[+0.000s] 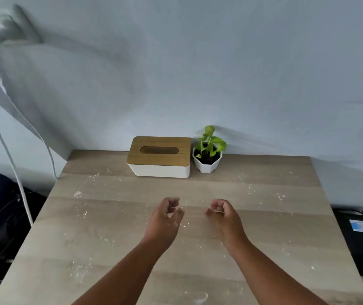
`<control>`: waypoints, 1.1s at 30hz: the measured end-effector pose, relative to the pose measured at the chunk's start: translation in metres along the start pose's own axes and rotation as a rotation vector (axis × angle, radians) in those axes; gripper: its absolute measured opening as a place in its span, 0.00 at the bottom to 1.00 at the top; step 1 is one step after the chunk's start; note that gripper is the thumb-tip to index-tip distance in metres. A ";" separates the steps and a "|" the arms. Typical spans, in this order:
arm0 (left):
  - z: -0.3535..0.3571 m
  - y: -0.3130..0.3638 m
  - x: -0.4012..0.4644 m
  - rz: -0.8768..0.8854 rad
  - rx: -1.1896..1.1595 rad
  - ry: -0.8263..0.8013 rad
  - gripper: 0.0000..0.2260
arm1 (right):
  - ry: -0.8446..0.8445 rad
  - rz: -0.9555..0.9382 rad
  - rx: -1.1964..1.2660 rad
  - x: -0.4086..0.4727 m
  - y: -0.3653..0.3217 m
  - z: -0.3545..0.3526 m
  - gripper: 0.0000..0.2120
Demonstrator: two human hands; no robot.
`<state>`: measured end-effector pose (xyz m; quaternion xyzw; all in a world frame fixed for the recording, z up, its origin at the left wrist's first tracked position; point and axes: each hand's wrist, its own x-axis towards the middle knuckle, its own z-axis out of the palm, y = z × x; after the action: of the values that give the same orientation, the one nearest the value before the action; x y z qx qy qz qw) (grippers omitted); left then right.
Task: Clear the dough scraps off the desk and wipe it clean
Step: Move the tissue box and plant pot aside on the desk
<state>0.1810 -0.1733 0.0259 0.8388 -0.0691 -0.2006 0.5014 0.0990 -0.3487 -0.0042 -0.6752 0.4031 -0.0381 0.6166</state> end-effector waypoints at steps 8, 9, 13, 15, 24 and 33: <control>-0.004 0.052 0.092 0.365 0.369 0.094 0.14 | 0.044 -0.077 0.066 0.074 -0.027 0.004 0.40; -0.004 0.057 0.103 0.399 0.389 0.121 0.14 | 0.055 -0.080 0.072 0.080 -0.028 0.004 0.42; -0.001 0.068 0.136 0.497 0.480 0.178 0.14 | 0.080 -0.099 0.088 0.098 -0.032 0.003 0.47; 0.001 0.069 0.151 0.520 0.532 0.166 0.15 | 0.075 -0.104 0.104 0.107 -0.033 0.003 0.48; 0.011 0.051 0.176 0.502 0.781 0.107 0.27 | 0.073 -0.200 0.123 0.134 -0.032 0.010 0.47; 0.021 0.037 0.186 0.588 0.968 0.200 0.28 | 0.158 -0.337 0.075 0.153 -0.033 0.019 0.55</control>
<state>0.3451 -0.2680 -0.0005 0.9331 -0.3359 0.0819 0.0993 0.2284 -0.4263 -0.0487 -0.7046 0.3299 -0.2086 0.5926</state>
